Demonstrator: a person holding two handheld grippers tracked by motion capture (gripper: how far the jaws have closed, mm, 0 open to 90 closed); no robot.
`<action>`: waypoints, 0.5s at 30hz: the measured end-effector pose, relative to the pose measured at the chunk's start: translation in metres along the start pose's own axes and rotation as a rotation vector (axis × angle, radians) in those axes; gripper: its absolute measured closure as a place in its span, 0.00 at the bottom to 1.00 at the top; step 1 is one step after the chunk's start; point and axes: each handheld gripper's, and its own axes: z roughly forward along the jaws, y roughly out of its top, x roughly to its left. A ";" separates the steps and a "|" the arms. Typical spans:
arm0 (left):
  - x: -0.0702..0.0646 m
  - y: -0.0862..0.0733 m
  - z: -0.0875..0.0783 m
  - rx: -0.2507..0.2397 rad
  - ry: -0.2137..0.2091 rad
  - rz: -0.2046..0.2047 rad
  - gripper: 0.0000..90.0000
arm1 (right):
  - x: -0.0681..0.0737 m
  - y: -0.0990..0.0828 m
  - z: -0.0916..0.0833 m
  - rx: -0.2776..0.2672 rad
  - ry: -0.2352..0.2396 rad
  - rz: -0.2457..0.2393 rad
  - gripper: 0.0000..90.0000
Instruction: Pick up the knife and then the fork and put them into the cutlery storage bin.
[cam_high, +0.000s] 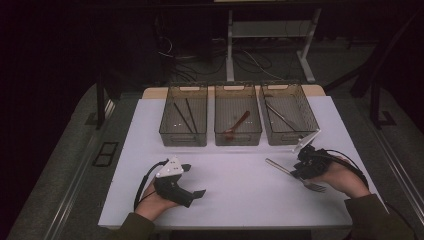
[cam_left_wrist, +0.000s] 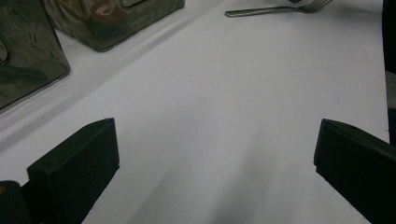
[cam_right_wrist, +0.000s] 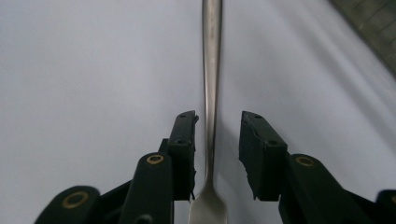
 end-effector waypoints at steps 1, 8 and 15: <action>0.000 0.000 0.000 0.001 0.000 -0.001 0.00 | -0.001 0.000 0.002 0.017 0.001 -0.004 0.75; 0.000 0.000 0.000 0.002 0.000 -0.001 0.00 | -0.002 0.004 0.010 0.105 0.000 -0.023 0.81; 0.000 0.000 0.000 0.000 0.003 0.000 0.00 | 0.000 0.006 0.013 0.142 -0.014 -0.058 0.85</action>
